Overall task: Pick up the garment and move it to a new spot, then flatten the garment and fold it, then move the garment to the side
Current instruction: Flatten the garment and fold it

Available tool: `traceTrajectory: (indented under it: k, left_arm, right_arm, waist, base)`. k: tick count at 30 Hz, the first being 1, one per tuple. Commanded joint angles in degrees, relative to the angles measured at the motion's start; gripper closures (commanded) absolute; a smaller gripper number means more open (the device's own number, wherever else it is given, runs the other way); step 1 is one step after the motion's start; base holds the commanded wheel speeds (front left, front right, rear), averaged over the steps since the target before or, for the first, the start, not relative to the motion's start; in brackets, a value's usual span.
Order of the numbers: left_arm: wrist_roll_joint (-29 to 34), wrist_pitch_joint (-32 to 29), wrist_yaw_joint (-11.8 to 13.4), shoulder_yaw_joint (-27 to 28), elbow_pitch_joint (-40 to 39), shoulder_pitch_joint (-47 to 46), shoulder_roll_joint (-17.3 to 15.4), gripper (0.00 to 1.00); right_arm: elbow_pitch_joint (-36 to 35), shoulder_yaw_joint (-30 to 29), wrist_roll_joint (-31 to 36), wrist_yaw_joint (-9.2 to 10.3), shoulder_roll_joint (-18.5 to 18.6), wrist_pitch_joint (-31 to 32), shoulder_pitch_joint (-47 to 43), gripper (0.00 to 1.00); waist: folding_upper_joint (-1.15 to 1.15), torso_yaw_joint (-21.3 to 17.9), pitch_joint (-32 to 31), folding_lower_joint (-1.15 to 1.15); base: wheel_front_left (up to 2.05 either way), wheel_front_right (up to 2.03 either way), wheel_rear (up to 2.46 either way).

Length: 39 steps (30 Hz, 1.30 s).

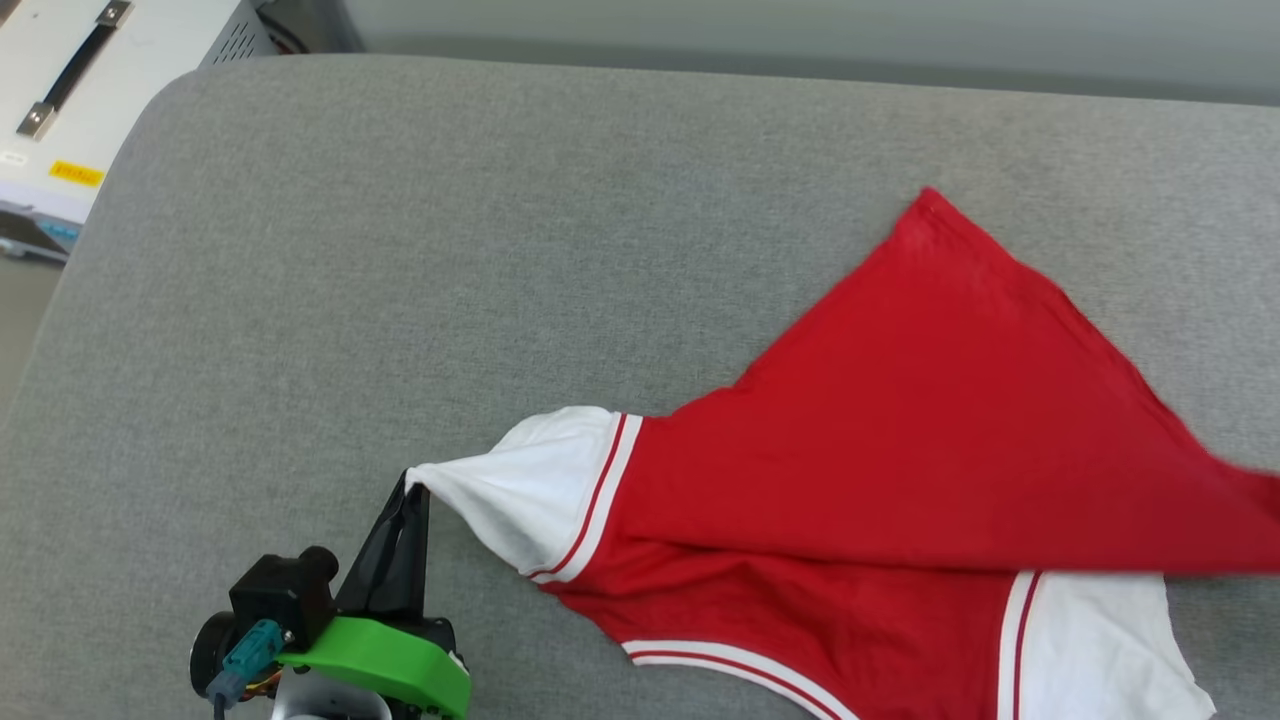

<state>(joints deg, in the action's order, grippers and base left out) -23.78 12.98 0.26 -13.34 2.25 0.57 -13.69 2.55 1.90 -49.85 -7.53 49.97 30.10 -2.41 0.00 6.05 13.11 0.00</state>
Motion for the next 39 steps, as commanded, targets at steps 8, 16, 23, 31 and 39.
traceTrajectory:
  k: [8, 16, 23, 31, 39]
  left_arm:
    - [-0.8, -0.2, 0.2, 0.0, 0.4, 0.8, -0.9, 1.0]
    - [-1.0, 0.0, 0.1, -0.4, 1.4, 0.1, -0.8, 1.0]
    - [-1.1, 0.1, 0.3, -0.6, 1.7, 0.2, -0.9, 1.0]
    - [-0.6, 0.1, 0.4, -1.4, 0.9, -0.8, -1.0, 1.0]
    - [0.0, 0.3, 0.0, -2.6, 0.4, -3.5, -0.5, 1.0]
  right_arm:
    - [-1.9, -7.5, 3.7, 0.04, -11.7, 3.7, -14.8, 1.0]
    - [2.7, -7.6, 5.7, 0.04, -18.6, 4.8, -17.1, 1.0]
    - [-2.0, -11.1, 8.1, 0.04, -17.3, 0.0, -12.8, 0.0]
    - [-9.1, -12.5, 10.3, 0.04, -12.8, -0.6, -2.2, 0.0]
    - [-10.3, -2.6, 11.5, 0.04, -7.7, 5.9, 13.5, 0.0]
  waist:
    - [0.0, -1.6, -1.5, 0.0]
    - [0.0, -1.3, -1.0, 0.0]
    - [0.0, -1.5, -2.2, 0.0]
    - [0.0, -0.7, -1.1, 0.0]
    - [0.0, 1.4, 2.1, 0.0]
  base:
    - [0.0, 0.0, 0.0]
    - [0.0, 0.0, 0.0]
    - [0.0, 0.0, 0.0]
    - [0.0, 0.0, 0.0]
    - [0.0, 0.0, 0.0]
